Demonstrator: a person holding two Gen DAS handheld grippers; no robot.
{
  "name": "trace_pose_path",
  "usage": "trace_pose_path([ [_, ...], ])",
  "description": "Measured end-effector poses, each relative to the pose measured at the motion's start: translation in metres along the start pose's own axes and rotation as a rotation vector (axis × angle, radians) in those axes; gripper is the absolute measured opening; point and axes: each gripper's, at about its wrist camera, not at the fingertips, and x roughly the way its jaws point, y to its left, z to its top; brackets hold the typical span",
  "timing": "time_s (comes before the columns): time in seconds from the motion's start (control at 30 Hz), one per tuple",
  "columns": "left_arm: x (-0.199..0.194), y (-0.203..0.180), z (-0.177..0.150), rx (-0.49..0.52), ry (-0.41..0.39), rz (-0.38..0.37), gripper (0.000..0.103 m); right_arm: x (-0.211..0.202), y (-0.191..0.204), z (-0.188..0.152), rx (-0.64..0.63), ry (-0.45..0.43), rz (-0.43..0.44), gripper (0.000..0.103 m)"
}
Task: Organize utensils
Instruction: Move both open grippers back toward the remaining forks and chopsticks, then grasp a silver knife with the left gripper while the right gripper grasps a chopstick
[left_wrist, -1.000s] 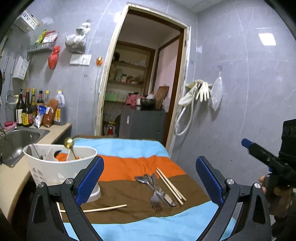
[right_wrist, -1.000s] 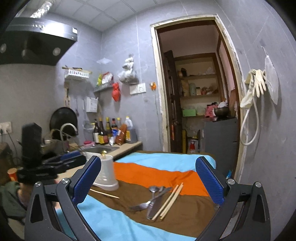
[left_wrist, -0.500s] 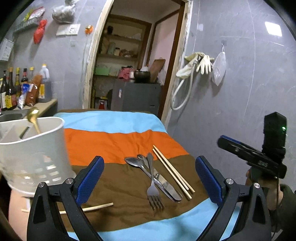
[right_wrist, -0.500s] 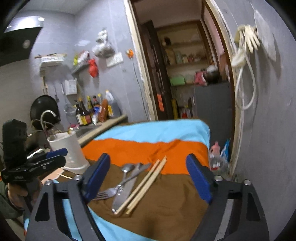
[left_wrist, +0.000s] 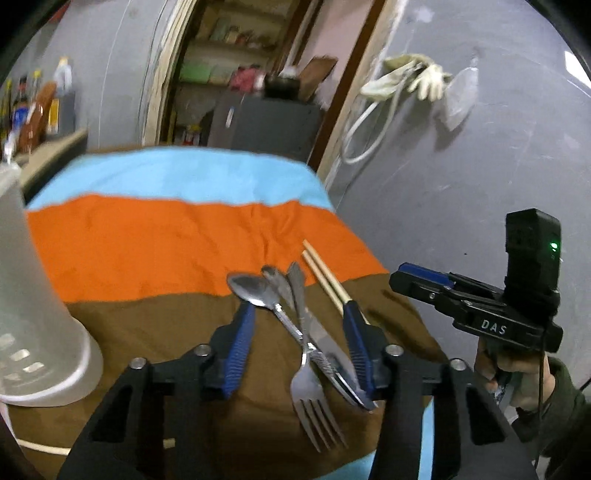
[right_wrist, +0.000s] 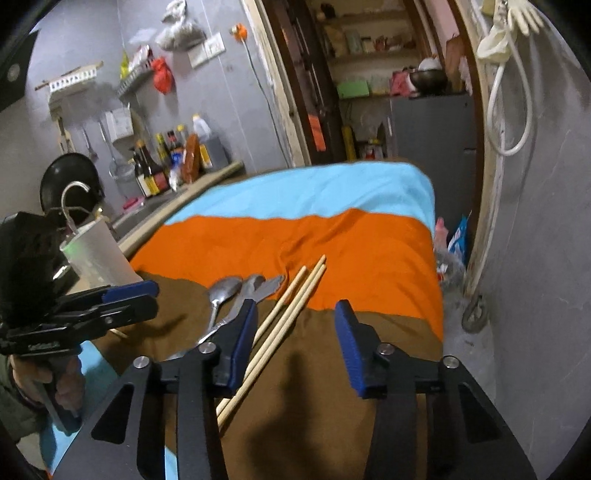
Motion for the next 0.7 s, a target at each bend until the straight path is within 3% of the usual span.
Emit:
trace_pose_path([
  [0.37, 0.037, 0.030, 0.008, -0.147, 0.143, -0.026, 0.023, 0.041, -0.008, 0.010, 0.040, 0.134, 0.044, 0.030],
  [0.7, 0.042, 0.056, 0.019, -0.256, 0.150, -0.101, 0.018, 0.066, -0.026, 0.013, 0.179, 0.225, 0.156, 0.015],
])
